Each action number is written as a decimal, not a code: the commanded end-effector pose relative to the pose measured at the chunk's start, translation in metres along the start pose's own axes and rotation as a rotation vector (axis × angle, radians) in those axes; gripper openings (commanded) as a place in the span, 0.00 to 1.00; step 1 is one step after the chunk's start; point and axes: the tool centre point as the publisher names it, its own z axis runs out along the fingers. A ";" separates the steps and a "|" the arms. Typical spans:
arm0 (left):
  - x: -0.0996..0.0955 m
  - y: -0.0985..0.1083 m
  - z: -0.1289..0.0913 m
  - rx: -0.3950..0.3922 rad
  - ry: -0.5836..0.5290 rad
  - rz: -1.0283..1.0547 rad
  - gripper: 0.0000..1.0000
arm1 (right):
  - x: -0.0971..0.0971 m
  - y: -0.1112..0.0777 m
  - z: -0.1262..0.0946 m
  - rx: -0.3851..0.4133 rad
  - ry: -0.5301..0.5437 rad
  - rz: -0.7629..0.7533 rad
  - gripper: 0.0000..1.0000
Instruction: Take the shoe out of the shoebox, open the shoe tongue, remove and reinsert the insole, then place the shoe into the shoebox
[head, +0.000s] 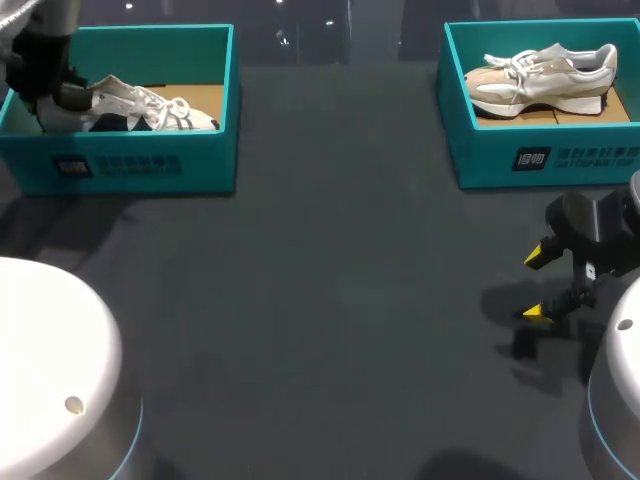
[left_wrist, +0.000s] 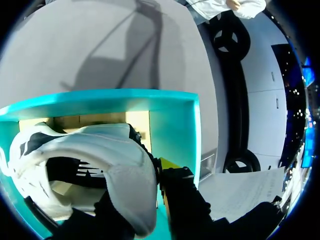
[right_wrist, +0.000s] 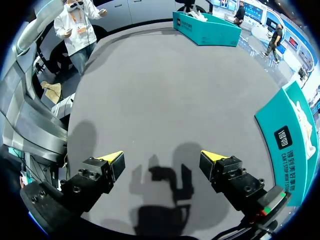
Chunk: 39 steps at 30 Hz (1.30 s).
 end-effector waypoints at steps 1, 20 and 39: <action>-0.002 -0.001 0.007 -0.004 0.000 0.005 0.00 | 0.002 0.000 -0.001 0.001 -0.002 0.000 1.00; -0.017 -0.002 0.025 0.002 -0.025 0.024 0.00 | 0.002 0.000 -0.001 0.001 -0.002 0.000 1.00; -0.019 -0.006 0.045 -0.011 -0.041 0.008 0.24 | 0.002 0.000 -0.001 0.001 -0.002 0.000 1.00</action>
